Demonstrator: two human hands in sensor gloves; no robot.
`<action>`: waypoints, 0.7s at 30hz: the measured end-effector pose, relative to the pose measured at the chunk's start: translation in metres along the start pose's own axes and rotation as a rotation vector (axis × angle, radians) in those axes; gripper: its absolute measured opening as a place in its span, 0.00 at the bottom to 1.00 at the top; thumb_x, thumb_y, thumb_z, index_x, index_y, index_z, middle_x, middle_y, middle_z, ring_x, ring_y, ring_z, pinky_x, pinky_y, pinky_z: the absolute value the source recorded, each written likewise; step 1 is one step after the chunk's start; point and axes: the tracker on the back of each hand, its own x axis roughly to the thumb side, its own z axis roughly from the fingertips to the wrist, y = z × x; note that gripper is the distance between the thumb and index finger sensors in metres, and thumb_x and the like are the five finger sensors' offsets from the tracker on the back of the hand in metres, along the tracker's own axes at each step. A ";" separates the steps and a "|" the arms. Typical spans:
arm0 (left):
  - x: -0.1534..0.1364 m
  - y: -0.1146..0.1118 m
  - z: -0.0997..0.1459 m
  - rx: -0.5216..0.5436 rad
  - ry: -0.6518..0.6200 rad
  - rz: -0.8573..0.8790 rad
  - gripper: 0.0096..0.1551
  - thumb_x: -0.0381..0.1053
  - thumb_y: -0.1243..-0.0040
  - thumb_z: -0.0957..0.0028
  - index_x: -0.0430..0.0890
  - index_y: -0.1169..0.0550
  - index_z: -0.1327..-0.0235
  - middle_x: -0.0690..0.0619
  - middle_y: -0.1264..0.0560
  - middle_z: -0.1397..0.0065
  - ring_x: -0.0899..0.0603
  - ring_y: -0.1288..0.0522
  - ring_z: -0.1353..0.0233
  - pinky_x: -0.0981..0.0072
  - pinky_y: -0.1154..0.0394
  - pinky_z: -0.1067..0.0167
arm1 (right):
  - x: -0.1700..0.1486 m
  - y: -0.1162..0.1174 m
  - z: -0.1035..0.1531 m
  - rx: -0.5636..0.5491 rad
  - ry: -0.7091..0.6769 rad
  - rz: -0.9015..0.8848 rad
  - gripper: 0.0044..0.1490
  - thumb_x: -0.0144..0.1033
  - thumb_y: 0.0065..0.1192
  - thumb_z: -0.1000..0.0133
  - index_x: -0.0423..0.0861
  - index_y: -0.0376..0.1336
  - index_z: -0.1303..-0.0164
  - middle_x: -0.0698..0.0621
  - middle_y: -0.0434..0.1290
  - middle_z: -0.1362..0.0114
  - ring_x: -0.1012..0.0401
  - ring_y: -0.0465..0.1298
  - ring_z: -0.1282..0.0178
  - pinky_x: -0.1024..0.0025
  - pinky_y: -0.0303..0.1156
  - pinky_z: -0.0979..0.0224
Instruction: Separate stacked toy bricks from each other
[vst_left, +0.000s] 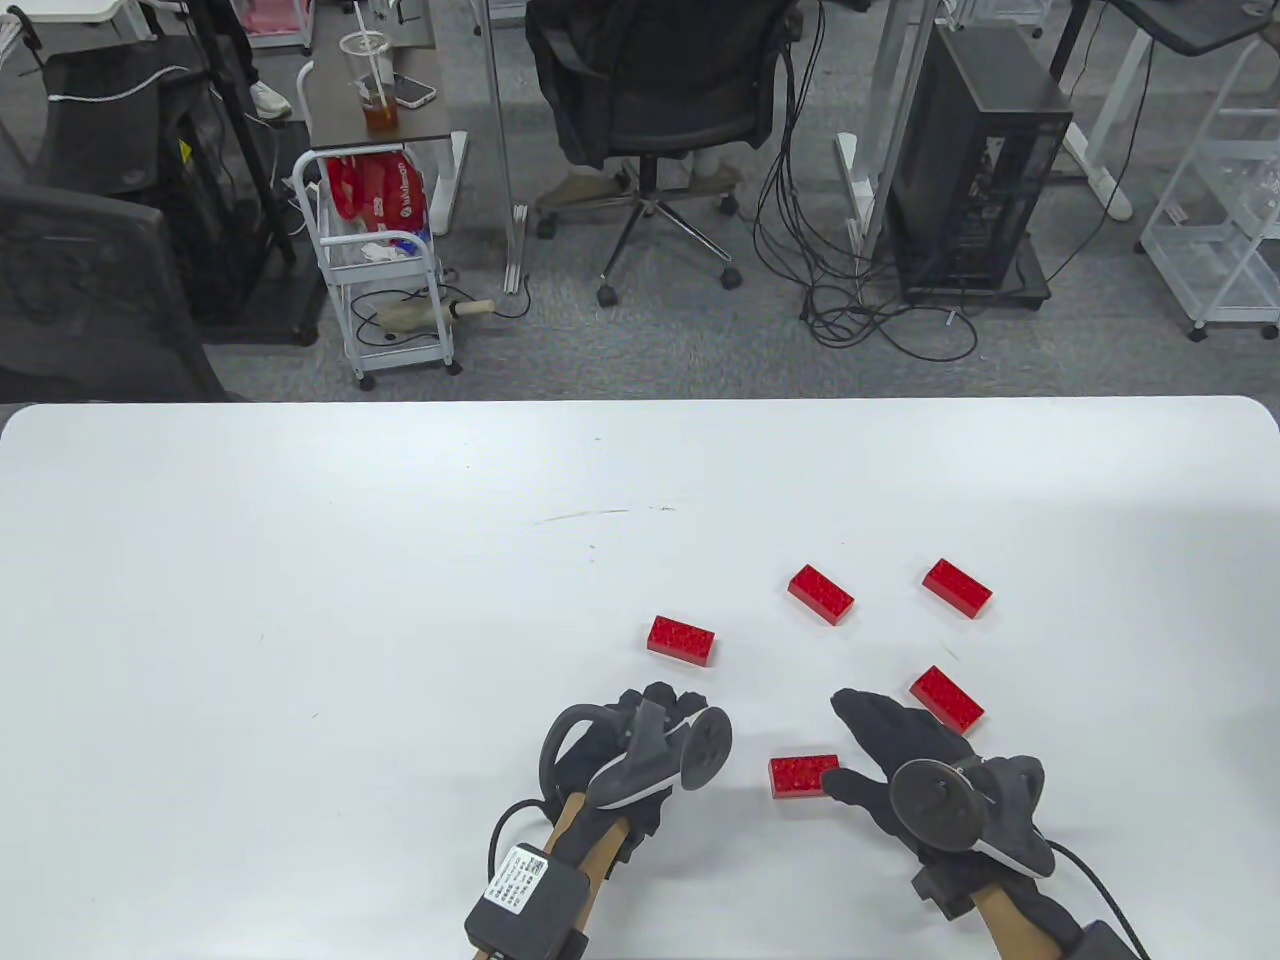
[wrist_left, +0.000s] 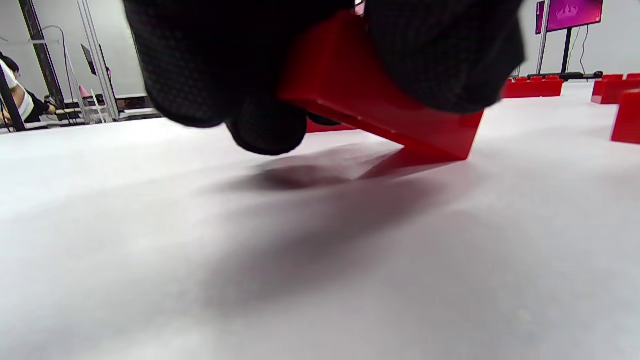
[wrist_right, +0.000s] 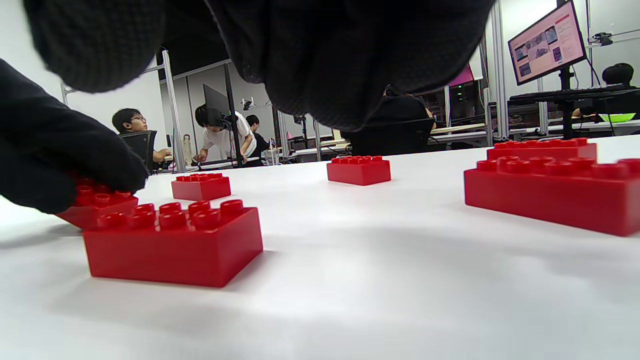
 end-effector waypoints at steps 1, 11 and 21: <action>0.001 0.000 0.000 0.000 0.001 -0.008 0.36 0.60 0.36 0.59 0.61 0.24 0.32 0.53 0.20 0.30 0.43 0.13 0.36 0.59 0.14 0.40 | 0.000 0.000 0.000 0.001 0.000 -0.001 0.50 0.63 0.61 0.52 0.50 0.60 0.21 0.47 0.72 0.22 0.51 0.79 0.30 0.45 0.73 0.29; -0.001 -0.008 0.005 0.038 -0.022 -0.050 0.38 0.59 0.35 0.61 0.58 0.24 0.31 0.54 0.18 0.32 0.45 0.12 0.36 0.62 0.13 0.42 | 0.001 0.001 0.000 0.017 0.002 -0.003 0.50 0.63 0.61 0.52 0.50 0.60 0.21 0.47 0.72 0.22 0.51 0.79 0.30 0.45 0.73 0.29; 0.003 -0.007 0.006 0.022 -0.005 -0.105 0.38 0.59 0.33 0.62 0.57 0.23 0.32 0.56 0.18 0.31 0.46 0.13 0.35 0.62 0.14 0.40 | 0.001 0.002 -0.001 0.029 0.007 -0.004 0.50 0.63 0.60 0.52 0.50 0.60 0.21 0.47 0.72 0.22 0.51 0.79 0.30 0.45 0.73 0.29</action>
